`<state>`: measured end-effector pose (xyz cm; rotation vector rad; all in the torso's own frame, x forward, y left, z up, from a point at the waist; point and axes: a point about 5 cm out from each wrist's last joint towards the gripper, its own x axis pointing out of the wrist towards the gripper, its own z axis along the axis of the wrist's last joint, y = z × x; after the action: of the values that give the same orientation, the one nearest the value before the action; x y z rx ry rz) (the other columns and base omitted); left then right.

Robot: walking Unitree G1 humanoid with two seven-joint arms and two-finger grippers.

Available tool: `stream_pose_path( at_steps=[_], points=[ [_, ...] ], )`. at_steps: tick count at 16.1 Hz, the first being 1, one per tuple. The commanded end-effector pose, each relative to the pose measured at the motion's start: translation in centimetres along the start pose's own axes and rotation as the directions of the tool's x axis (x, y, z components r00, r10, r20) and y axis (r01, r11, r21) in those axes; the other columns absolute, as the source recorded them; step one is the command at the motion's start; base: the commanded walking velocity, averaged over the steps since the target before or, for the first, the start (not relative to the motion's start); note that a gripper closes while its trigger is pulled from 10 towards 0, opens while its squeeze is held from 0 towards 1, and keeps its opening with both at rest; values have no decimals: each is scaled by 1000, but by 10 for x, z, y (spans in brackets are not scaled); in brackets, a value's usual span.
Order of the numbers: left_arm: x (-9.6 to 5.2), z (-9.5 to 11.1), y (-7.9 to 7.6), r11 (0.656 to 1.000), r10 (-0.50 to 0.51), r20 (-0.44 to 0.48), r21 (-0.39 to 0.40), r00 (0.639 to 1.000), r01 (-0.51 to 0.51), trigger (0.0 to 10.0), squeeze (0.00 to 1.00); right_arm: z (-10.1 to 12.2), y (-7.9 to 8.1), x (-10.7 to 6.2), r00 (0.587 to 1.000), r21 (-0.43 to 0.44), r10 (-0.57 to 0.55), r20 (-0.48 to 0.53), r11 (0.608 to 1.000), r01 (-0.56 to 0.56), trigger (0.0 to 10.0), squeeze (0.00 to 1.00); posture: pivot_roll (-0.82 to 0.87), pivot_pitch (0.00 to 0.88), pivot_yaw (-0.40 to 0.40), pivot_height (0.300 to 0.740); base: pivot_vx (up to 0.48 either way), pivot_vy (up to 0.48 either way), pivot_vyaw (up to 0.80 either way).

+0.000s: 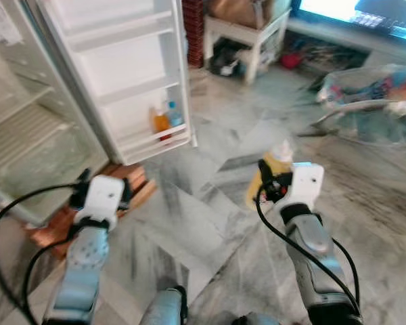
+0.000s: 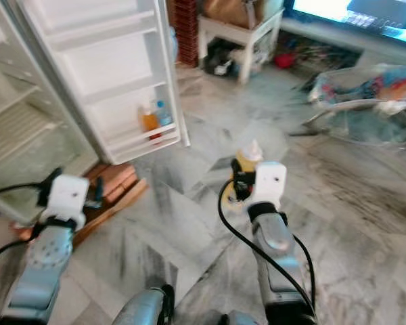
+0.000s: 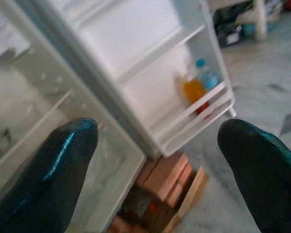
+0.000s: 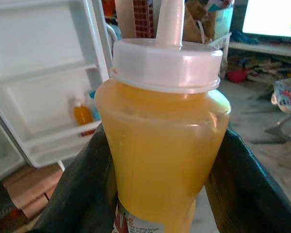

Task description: Restocking fridge

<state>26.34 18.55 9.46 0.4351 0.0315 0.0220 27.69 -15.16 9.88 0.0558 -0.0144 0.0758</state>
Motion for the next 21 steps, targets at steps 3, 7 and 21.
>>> stream_pose_path(
  at_steps=[3,7,21],
  points=[
    [3,2,-2,999,-32,-5,-32,999,32,10000,0,10,8,-1,997,-40,54,60,998,-52,10000,0,93,101,16,740,176,0,517],
    [1,4,-1,998,16,-22,-61,1000,-17,10000,0,15,9,-2,991,-89,119,65,990,-113,10000,0,105,129,-28,740,342,0,780],
    [-9,1,-10,991,-38,-53,-128,998,31,10000,0,13,20,-2,981,-142,190,45,973,-182,10000,0,120,163,-54,740,395,0,764]
  ],
)
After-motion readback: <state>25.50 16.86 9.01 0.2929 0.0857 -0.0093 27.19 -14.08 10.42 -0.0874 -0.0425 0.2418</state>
